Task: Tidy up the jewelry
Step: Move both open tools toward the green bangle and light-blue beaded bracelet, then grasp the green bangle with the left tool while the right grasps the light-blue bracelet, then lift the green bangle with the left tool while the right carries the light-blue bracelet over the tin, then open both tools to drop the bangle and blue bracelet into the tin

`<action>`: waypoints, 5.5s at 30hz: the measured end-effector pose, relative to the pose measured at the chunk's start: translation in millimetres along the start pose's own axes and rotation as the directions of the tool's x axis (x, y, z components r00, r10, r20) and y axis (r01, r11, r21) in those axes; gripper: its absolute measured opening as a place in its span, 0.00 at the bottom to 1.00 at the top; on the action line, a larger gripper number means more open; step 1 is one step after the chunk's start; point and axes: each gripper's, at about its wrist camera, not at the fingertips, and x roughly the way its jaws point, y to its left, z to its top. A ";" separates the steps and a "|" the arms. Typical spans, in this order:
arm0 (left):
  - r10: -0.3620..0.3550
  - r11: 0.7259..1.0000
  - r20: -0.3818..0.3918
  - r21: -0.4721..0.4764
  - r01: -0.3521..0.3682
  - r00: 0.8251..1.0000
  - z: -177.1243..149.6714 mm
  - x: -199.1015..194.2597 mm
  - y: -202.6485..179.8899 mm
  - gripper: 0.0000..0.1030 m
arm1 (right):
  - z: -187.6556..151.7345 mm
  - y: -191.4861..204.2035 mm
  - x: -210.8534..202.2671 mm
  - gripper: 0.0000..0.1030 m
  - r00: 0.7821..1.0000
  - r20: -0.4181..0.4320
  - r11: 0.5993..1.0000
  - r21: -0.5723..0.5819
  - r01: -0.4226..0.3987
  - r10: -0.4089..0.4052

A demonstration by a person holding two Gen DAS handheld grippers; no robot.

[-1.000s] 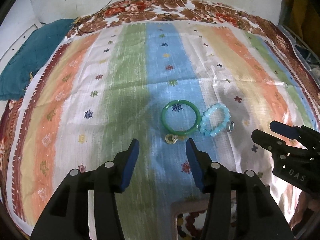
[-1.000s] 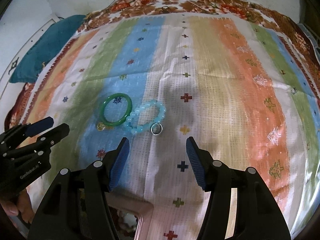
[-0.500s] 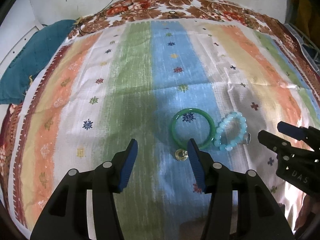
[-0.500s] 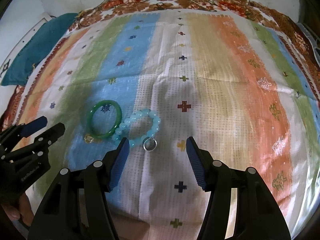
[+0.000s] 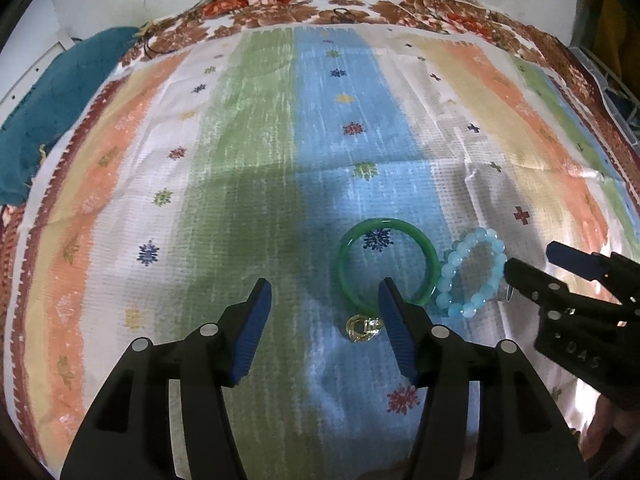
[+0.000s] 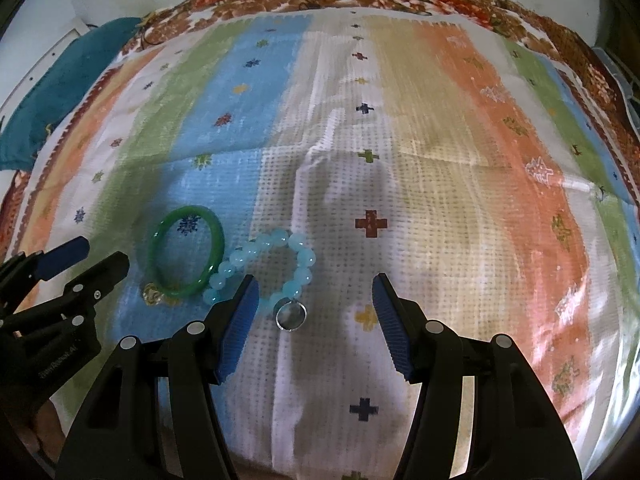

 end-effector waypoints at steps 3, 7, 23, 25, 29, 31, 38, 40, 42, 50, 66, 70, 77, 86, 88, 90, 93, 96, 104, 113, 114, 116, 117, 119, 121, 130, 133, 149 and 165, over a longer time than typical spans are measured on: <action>0.003 1.000 -0.004 0.011 -0.003 1.000 0.8 4.7 -1.0 0.54 | 4.3 1.3 8.3 0.57 0.999 -0.012 0.999 -0.015 0.029 -0.029; 0.009 1.000 -0.017 0.030 -0.009 1.000 1.6 13.7 -0.8 0.54 | 13.5 0.8 12.6 0.57 0.999 -0.016 0.999 -0.025 0.040 -0.041; -0.008 0.999 -0.047 0.032 0.009 0.999 2.6 47.6 1.9 0.54 | 21.5 3.8 34.4 0.57 0.998 -0.058 0.997 -0.067 0.032 -0.036; -0.013 0.999 -0.042 0.034 0.015 0.999 1.5 47.0 2.9 0.54 | 22.0 2.9 35.6 0.57 0.997 -0.068 0.998 -0.063 0.026 -0.030; -0.021 0.999 -0.043 0.033 0.023 0.999 -0.9 47.0 5.7 0.47 | 19.4 4.2 35.7 0.44 0.997 -0.069 0.997 -0.078 0.026 -0.032; -0.018 0.999 -0.041 0.048 0.020 0.999 -1.8 47.6 5.7 0.44 | 19.2 4.6 35.5 0.32 0.997 -0.072 0.996 -0.082 0.028 -0.033; 0.001 0.999 -0.055 0.050 0.001 0.999 -1.1 45.9 7.9 0.07 | 17.1 2.3 34.1 0.12 0.998 -0.065 0.997 -0.076 0.002 -0.007; -0.008 0.999 -0.056 0.041 0.011 0.998 -0.9 44.0 9.2 0.07 | 16.8 3.7 31.9 0.12 0.998 -0.058 0.996 -0.084 0.005 -0.010; -0.020 0.999 -0.057 0.029 0.022 0.998 -0.7 41.6 10.2 0.06 | 16.5 3.9 28.4 0.12 0.998 -0.056 0.997 -0.083 -0.003 -0.002; -0.004 0.998 0.006 0.057 0.003 1.000 -0.3 4.5 1.1 0.07 | 17.4 11.2 -6.7 0.12 1.000 0.008 0.994 -0.104 -0.021 0.022; 0.030 0.998 0.054 0.055 -0.033 0.998 -5.7 -45.1 10.6 0.08 | -2.2 18.2 -46.2 0.12 0.997 0.046 0.993 -0.103 -0.052 0.057; 0.066 0.996 0.050 0.055 -0.069 0.997 -7.6 -51.6 10.3 0.09 | -4.8 19.5 -53.3 0.12 0.996 0.055 0.993 -0.103 -0.057 0.063; 0.048 0.997 0.057 0.051 -0.051 0.997 -15.4 -64.9 9.8 0.09 | -15.3 25.6 -64.7 0.12 0.996 0.058 0.991 -0.121 -0.059 0.067; 0.038 0.999 0.077 0.031 -0.040 0.996 -23.7 -88.6 7.7 0.09 | -23.3 33.4 -89.6 0.12 0.992 0.101 0.988 -0.146 -0.057 0.072; 0.032 0.999 0.078 0.034 -0.035 0.996 -25.5 -91.6 6.7 0.09 | -24.8 33.0 -93.9 0.12 0.991 0.106 0.988 -0.141 -0.065 0.081; 0.026 0.999 0.084 0.033 -0.029 0.996 -28.1 -95.5 6.3 0.09 | -26.3 32.8 -98.7 0.12 0.989 0.114 0.988 -0.137 -0.074 0.089; 0.014 0.999 0.090 0.036 -0.018 0.996 -31.5 -101.8 4.8 0.09 | -28.4 32.4 -106.4 0.12 0.987 0.127 0.987 -0.134 -0.084 0.101; 0.013 0.999 0.107 0.045 -0.018 0.994 -34.2 -110.3 1.9 0.09 | -31.7 31.9 -114.8 0.12 0.984 0.145 0.988 -0.128 -0.087 0.105; -0.018 0.998 0.153 0.054 0.009 0.988 -43.8 -135.7 -5.3 0.09 | -44.2 39.9 -143.0 0.12 0.973 0.211 0.986 -0.157 -0.057 0.090; -0.019 0.997 0.181 0.077 0.005 0.983 -64.1 -156.2 -15.3 0.09 | -62.8 47.8 -166.1 0.12 0.961 0.259 0.979 -0.196 -0.050 0.101; -0.019 0.997 0.182 0.080 0.005 0.983 -66.4 -157.4 -16.0 0.09 | -64.5 47.3 -167.9 0.12 0.960 0.261 0.980 -0.194 -0.053 0.104; -0.023 0.997 0.183 0.081 0.008 0.983 -71.4 -160.2 -16.3 0.09 | -68.7 44.8 -172.4 0.12 0.957 0.269 0.981 -0.184 -0.058 0.107; -0.025 0.997 0.184 0.079 0.010 0.983 -72.0 -161.0 -16.0 0.09 | -71.6 43.5 -175.2 0.12 0.956 0.274 0.982 -0.178 -0.060 0.108; -0.031 0.997 0.187 0.072 0.017 0.982 -74.4 -163.5 -14.7 0.09 | -77.5 43.3 -178.7 0.12 0.955 0.277 0.982 -0.179 -0.060 0.109; -0.036 0.997 0.193 0.067 0.024 0.981 -76.5 -166.3 -13.4 0.09 | -83.9 43.2 -181.2 0.12 0.955 0.275 0.982 -0.180 -0.063 0.112; -0.061 0.994 0.196 0.097 0.042 0.979 -93.1 -171.4 -21.6 0.09 | -109.5 41.3 -188.8 0.12 0.956 0.259 0.976 -0.200 -0.083 0.135; -0.065 0.993 0.200 0.111 0.043 0.978 -97.2 -174.1 -26.3 0.09 | -115.9 42.3 -192.5 0.12 0.955 0.261 0.974 -0.208 -0.089 0.143; -0.057 0.989 0.185 0.144 0.030 0.981 -122.1 -176.9 -38.3 0.09 | -136.4 37.5 -188.2 0.12 0.961 0.210 0.972 -0.189 -0.141 0.180; -0.042 0.999 0.145 0.017 0.040 0.989 -108.0 -162.3 -5.3 0.38 | -126.3 20.3 -167.0 0.54 0.978 0.165 0.985 -0.135 -0.107 0.129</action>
